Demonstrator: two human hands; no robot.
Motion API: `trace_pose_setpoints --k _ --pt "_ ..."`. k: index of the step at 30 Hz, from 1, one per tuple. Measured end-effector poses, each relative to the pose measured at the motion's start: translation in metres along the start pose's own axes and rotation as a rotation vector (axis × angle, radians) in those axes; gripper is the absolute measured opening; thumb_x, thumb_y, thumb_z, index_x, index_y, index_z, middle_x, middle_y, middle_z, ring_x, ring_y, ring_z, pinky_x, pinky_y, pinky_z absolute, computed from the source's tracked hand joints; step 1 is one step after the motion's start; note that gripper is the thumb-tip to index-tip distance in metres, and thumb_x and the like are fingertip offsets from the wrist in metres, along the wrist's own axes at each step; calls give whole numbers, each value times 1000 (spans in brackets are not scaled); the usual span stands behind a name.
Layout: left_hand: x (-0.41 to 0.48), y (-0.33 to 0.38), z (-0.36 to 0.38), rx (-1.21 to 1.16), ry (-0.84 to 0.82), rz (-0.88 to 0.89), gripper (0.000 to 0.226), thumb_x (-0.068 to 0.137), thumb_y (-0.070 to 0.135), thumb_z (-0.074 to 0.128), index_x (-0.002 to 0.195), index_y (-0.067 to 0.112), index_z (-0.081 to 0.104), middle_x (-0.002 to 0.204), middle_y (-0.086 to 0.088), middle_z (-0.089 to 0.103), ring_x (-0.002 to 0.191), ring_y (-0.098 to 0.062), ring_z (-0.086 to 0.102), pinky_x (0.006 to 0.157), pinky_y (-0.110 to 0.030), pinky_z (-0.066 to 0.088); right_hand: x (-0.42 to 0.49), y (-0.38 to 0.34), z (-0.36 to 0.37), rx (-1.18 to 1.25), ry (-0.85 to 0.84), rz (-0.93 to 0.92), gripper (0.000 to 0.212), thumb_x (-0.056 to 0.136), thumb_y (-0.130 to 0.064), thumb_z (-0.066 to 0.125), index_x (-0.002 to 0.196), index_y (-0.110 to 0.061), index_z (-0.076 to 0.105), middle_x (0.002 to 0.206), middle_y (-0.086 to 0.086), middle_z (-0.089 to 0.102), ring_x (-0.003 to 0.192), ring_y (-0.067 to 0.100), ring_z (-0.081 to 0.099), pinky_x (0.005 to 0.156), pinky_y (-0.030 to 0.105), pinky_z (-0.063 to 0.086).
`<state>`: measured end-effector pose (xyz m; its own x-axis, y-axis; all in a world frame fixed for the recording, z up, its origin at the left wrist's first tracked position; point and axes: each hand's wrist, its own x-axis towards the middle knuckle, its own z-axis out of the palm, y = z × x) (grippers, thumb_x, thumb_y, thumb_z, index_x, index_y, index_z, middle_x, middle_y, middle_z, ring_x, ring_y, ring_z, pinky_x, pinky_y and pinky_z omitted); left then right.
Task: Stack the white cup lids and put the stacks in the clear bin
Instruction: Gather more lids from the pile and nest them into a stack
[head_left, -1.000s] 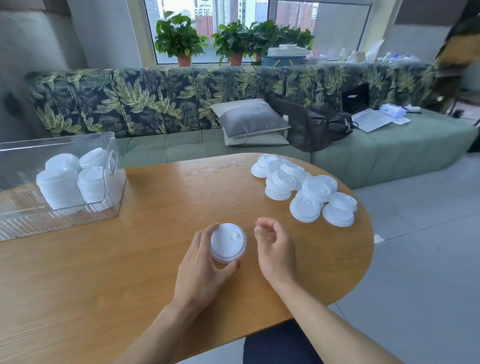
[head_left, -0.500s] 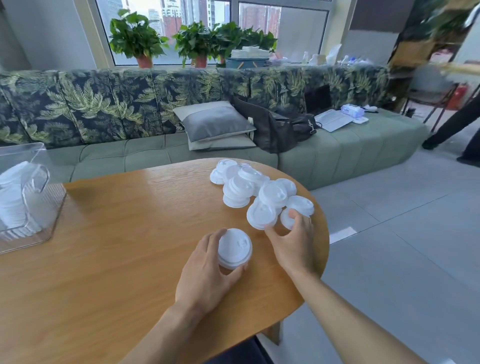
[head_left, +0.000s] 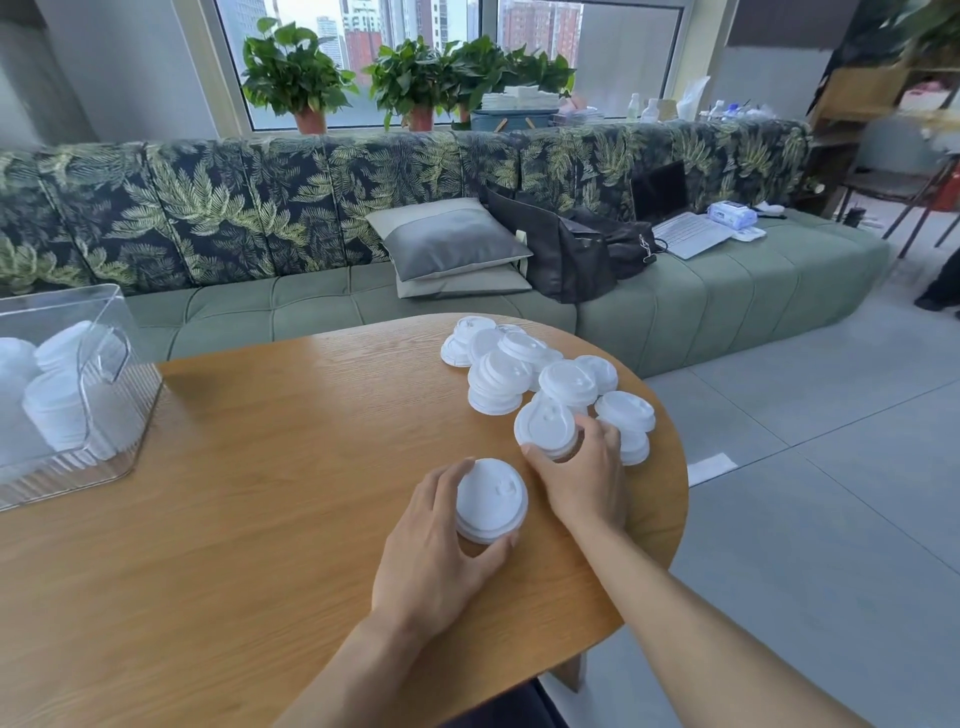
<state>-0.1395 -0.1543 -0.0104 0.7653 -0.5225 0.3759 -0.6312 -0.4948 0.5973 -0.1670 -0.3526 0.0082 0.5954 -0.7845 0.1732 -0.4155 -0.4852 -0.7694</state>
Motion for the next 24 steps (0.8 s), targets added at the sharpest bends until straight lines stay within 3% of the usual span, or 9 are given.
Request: trace_pose_setpoints --k 3,7,11,15,20,24 --pt "-4 2 -5 -38 34 -29 83 77 74 64 147 42 34 140 29 42 130 5 46 95 -19 44 -9 -2 -2 161 11 -12 66 74 -48 87 130 -30 57 126 -9 62 113 17 62 87 31 48" --pt "-12 2 -15 -149 111 -114 80 76 70 72 142 47 34 137 31 44 120 -1 55 90 -26 51 -33 -10 3 300 -79 -48 62 67 -48 92 117 -42 56 114 -23 66 99 9 65 83 33 57" --pt "-22 -5 -30 -215 175 -180 81 78 62 77 145 41 37 138 29 46 124 0 53 85 -8 41 -53 -23 15 386 -172 -64 66 63 -49 93 116 -40 56 114 -21 65 102 4 63 83 28 54" --pt "-32 -20 -50 -222 215 -224 82 78 56 81 145 38 38 138 27 46 124 -2 54 83 -6 40 -73 -41 32 497 -248 -22 80 50 -57 90 119 -40 54 118 -20 64 102 6 64 85 28 54" --pt "-45 -46 -81 -179 255 -258 84 77 60 81 146 39 38 140 28 44 125 0 52 85 -14 43 -94 -63 57 613 -303 44 57 67 -18 94 109 -37 59 111 -15 70 98 1 68 83 23 55" --pt "-55 -72 -107 -144 302 -297 83 78 59 81 146 39 38 138 26 45 124 -3 53 89 -24 47 -110 -81 74 713 -374 117 46 73 -10 89 107 -33 66 106 -8 75 90 11 71 74 22 55"
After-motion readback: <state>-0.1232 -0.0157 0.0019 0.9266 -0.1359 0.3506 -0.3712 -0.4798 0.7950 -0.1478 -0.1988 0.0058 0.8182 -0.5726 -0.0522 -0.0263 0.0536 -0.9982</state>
